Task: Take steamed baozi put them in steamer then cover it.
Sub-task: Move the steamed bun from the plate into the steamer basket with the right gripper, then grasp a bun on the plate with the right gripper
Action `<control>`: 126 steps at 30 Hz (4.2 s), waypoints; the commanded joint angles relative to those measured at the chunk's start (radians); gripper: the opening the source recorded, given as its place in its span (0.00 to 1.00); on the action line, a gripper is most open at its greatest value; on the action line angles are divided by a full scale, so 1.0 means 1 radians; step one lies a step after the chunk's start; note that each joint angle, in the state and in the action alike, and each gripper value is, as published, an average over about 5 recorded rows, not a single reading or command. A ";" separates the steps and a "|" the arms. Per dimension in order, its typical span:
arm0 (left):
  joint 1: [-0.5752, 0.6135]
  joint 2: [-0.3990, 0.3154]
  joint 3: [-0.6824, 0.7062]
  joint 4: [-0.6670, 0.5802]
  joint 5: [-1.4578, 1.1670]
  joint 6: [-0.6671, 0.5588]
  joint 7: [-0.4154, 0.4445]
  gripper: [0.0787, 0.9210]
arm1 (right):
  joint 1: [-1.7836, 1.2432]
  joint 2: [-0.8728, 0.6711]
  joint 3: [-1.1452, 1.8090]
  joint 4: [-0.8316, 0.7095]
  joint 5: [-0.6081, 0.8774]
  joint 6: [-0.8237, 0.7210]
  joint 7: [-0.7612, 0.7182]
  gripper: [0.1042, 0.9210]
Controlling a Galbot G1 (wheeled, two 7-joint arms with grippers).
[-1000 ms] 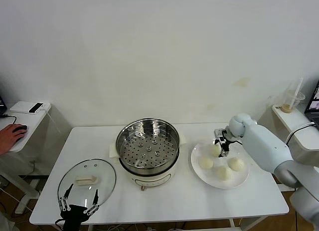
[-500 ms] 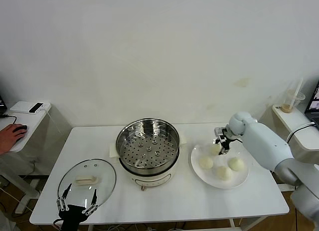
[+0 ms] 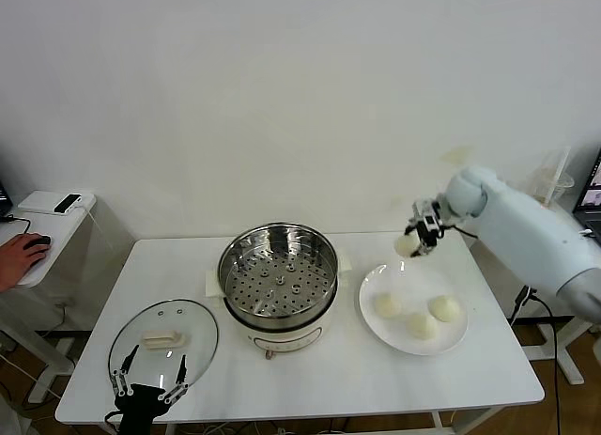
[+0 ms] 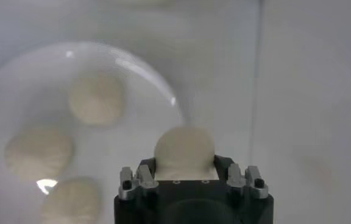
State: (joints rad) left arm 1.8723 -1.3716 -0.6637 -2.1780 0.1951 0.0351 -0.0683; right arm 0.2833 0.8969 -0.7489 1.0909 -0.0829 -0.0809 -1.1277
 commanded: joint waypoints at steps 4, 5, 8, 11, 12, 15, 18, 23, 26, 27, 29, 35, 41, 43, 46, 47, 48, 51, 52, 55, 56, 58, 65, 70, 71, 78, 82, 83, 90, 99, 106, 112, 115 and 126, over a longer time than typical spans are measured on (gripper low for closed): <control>0.009 0.000 -0.006 0.007 -0.028 -0.003 0.001 0.88 | 0.233 0.027 -0.176 0.160 0.254 0.002 0.027 0.62; 0.009 -0.001 -0.009 0.007 -0.029 -0.003 0.001 0.88 | 0.244 0.044 -0.193 0.164 0.267 0.009 0.036 0.61; 0.013 0.002 -0.017 0.005 -0.035 -0.003 0.005 0.88 | 0.269 0.105 -0.251 0.162 0.318 0.049 0.076 0.61; 0.019 0.007 -0.025 0.001 -0.042 -0.002 0.010 0.88 | 0.282 0.177 -0.313 0.146 0.351 0.108 0.112 0.61; 0.019 0.008 -0.028 0.000 -0.044 -0.002 0.011 0.88 | 0.284 0.201 -0.333 0.138 0.351 0.128 0.119 0.61; 0.015 0.009 -0.035 -0.001 -0.047 -0.001 0.013 0.88 | 0.282 0.271 -0.383 0.102 0.316 0.190 0.140 0.61; 0.010 0.008 -0.042 -0.002 -0.048 -0.001 0.014 0.88 | 0.273 0.328 -0.425 0.069 0.269 0.245 0.157 0.61; 0.007 0.004 -0.057 0.000 -0.048 -0.002 0.011 0.88 | 0.232 0.394 -0.472 0.016 0.131 0.348 0.185 0.61; 0.004 0.001 -0.063 0.007 -0.047 -0.003 0.008 0.88 | 0.196 0.424 -0.483 -0.031 0.031 0.418 0.210 0.60; 0.003 0.001 -0.064 0.009 -0.047 -0.004 0.007 0.88 | 0.185 0.432 -0.486 -0.045 -0.001 0.440 0.218 0.60; 0.003 -0.001 -0.065 0.012 -0.046 -0.004 0.007 0.88 | 0.170 0.444 -0.492 -0.066 -0.049 0.472 0.233 0.61; 0.000 -0.005 -0.071 0.006 -0.045 -0.004 0.007 0.88 | 0.131 0.489 -0.483 -0.145 -0.206 0.568 0.296 0.61; 0.001 -0.004 -0.078 0.004 -0.045 -0.005 0.007 0.88 | 0.105 0.532 -0.459 -0.208 -0.309 0.628 0.344 0.61; -0.001 -0.004 -0.077 0.003 -0.044 -0.005 0.007 0.88 | 0.100 0.544 -0.452 -0.228 -0.337 0.646 0.354 0.61; 0.000 -0.004 -0.074 0.001 -0.043 -0.005 0.007 0.88 | 0.096 0.561 -0.448 -0.255 -0.357 0.665 0.360 0.61; 0.000 -0.003 -0.074 0.000 -0.042 -0.005 0.007 0.88 | 0.095 0.566 -0.448 -0.262 -0.359 0.669 0.361 0.61; 0.001 -0.002 -0.074 0.000 -0.042 -0.005 0.006 0.88 | 0.094 0.569 -0.447 -0.266 -0.358 0.671 0.361 0.61; 0.000 -0.001 -0.075 0.000 -0.043 -0.006 0.006 0.88 | 0.090 0.580 -0.445 -0.279 -0.353 0.675 0.362 0.61; -0.001 0.000 -0.076 0.001 -0.043 -0.006 0.005 0.88 | 0.088 0.583 -0.443 -0.283 -0.354 0.676 0.361 0.61; -0.001 0.000 -0.076 -0.003 -0.042 -0.005 0.005 0.88 | 0.082 0.590 -0.440 -0.295 -0.353 0.678 0.363 0.63; -0.001 0.000 -0.076 -0.007 -0.040 -0.005 0.005 0.88 | 0.080 0.591 -0.439 -0.299 -0.350 0.680 0.364 0.65; 0.003 -0.001 -0.074 -0.018 -0.037 -0.005 0.005 0.88 | 0.081 0.590 -0.439 -0.301 -0.338 0.681 0.366 0.70; 0.007 0.000 -0.074 -0.042 -0.036 -0.001 0.006 0.88 | 0.130 0.547 -0.433 -0.242 -0.210 0.622 0.308 0.87; 0.014 0.006 -0.080 -0.046 -0.042 -0.001 0.008 0.88 | 0.232 0.424 -0.445 -0.045 0.045 0.358 0.165 0.88; 0.014 0.008 -0.082 -0.047 -0.044 -0.001 0.009 0.88 | 0.251 0.396 -0.445 0.000 0.075 0.301 0.147 0.88; 0.008 0.022 -0.086 -0.062 -0.071 0.011 0.015 0.88 | 0.327 0.122 -0.418 0.266 0.174 -0.053 0.099 0.88; 0.008 0.031 -0.082 -0.067 -0.071 0.012 0.017 0.88 | 0.346 -0.055 -0.398 0.397 0.227 -0.182 0.075 0.88; 0.008 0.034 -0.082 -0.068 -0.072 0.012 0.017 0.88 | 0.347 -0.094 -0.396 0.424 0.238 -0.201 0.069 0.88; -0.006 0.060 -0.095 -0.067 -0.096 0.017 0.020 0.88 | 0.273 -0.364 -0.384 0.547 0.243 -0.251 0.049 0.88; -0.013 0.066 -0.101 -0.060 -0.092 0.018 0.019 0.88 | -0.012 -0.446 -0.266 0.549 0.107 -0.223 0.061 0.88; -0.011 0.060 -0.103 -0.055 -0.086 0.018 0.019 0.88 | -0.187 -0.364 -0.168 0.438 0.036 -0.206 0.084 0.88; -0.011 0.057 -0.107 -0.051 -0.084 0.022 0.020 0.88 | -0.273 -0.232 -0.122 0.305 -0.004 -0.195 0.096 0.88; -0.011 0.057 -0.110 -0.049 -0.083 0.024 0.021 0.88 | -0.297 -0.183 -0.113 0.261 -0.018 -0.191 0.098 0.88; -0.013 0.056 -0.123 -0.034 -0.083 0.022 0.021 0.88 | -0.317 -0.048 -0.102 0.118 -0.068 -0.160 0.126 0.88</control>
State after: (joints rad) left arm 1.8591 -1.3167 -0.7841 -2.2158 0.1129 0.0586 -0.0472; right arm 0.0225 0.7616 -0.8748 1.3120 -0.1164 -0.2463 -1.0112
